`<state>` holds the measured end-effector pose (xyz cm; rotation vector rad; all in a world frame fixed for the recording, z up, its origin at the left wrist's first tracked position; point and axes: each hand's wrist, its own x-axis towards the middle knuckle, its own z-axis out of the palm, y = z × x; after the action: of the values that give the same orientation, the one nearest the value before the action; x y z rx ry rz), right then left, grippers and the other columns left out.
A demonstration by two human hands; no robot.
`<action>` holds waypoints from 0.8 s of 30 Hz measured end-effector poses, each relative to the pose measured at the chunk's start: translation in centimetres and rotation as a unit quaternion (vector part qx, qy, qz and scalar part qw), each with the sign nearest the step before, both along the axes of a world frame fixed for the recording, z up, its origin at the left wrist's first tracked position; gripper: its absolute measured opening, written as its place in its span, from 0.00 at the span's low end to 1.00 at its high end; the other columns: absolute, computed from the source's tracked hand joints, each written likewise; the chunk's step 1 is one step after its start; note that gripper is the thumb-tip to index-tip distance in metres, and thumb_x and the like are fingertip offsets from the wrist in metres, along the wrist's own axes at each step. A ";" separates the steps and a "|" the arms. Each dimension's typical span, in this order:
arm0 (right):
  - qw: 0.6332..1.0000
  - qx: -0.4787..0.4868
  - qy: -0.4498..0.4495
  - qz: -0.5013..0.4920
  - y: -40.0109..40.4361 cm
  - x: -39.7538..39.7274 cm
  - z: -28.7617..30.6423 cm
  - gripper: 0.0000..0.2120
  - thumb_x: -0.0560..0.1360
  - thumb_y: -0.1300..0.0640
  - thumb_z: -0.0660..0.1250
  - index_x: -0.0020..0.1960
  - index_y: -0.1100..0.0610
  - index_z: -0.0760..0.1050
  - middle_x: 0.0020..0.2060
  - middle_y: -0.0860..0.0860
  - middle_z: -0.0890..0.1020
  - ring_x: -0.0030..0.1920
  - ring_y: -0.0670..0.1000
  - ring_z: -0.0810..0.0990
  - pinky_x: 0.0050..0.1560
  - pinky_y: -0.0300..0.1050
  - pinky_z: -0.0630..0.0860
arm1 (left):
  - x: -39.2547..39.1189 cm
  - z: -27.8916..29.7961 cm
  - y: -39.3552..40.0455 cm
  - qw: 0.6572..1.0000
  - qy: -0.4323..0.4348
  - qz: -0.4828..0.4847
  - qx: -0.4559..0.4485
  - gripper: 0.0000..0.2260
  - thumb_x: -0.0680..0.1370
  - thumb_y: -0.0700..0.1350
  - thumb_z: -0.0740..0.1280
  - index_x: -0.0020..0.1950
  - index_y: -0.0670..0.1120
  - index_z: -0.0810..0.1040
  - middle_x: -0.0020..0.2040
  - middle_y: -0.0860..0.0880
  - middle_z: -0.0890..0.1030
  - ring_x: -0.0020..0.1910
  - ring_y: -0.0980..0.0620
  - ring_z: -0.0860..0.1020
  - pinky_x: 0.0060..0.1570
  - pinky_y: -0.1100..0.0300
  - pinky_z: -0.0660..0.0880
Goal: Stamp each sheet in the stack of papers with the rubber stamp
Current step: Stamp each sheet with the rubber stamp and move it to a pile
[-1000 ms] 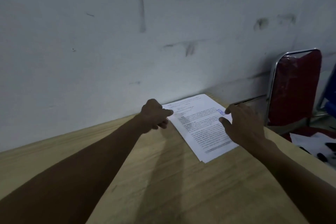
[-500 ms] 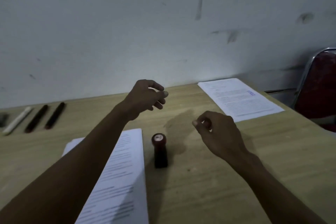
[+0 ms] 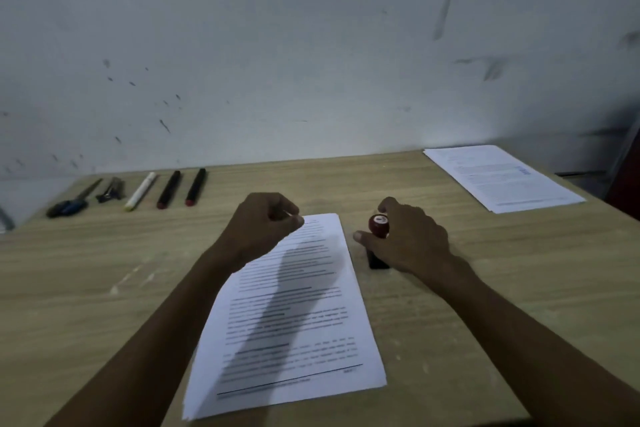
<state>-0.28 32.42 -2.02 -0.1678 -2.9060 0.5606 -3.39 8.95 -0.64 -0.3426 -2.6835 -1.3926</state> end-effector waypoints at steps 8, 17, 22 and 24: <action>1.000 0.014 -0.010 -0.022 -0.9 0.1 0.1 0.19 0.77 0.40 0.64 0.59 0.53 0.70 0.54 0.56 0.78 0.54 0.60 0.78 0.53 0.50 0.73 | 2.1 -3.4 -2.7 0.998 0.029 -0.007 -0.063 0.05 0.73 0.46 0.74 0.46 0.49 0.80 0.43 0.53 0.82 0.44 0.56 0.79 0.40 0.74 0.69; 0.984 -0.147 0.084 0.052 -3.3 3.0 0.8 0.08 0.76 0.46 0.67 0.47 0.49 0.72 0.42 0.46 0.80 0.43 0.48 0.79 0.43 0.48 0.76 | 2.5 -6.9 -2.8 0.988 0.085 -0.045 -0.120 0.20 0.69 0.63 0.68 0.54 0.52 0.79 0.56 0.58 0.76 0.62 0.51 0.72 0.61 0.53 0.67; 0.992 -0.089 0.075 0.057 -5.1 3.8 -0.8 0.08 0.77 0.47 0.66 0.49 0.49 0.71 0.40 0.45 0.80 0.41 0.49 0.79 0.39 0.44 0.71 | 2.7 -8.6 -2.2 0.980 0.097 -0.069 -0.158 0.27 0.66 0.70 0.61 0.55 0.54 0.80 0.58 0.56 0.79 0.63 0.52 0.72 0.61 0.47 0.69; 0.993 -0.071 0.074 0.057 -5.4 4.0 -1.2 0.08 0.77 0.47 0.66 0.49 0.49 0.70 0.40 0.45 0.80 0.41 0.50 0.79 0.39 0.44 0.71 | 2.6 -9.1 -2.2 0.976 0.111 -0.075 -0.174 0.26 0.67 0.69 0.61 0.55 0.55 0.80 0.60 0.56 0.79 0.64 0.52 0.72 0.62 0.47 0.69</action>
<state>3.69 27.00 -3.27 0.0210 -2.7442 0.7646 -0.78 6.73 -9.70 -0.6981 -2.7460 -0.8424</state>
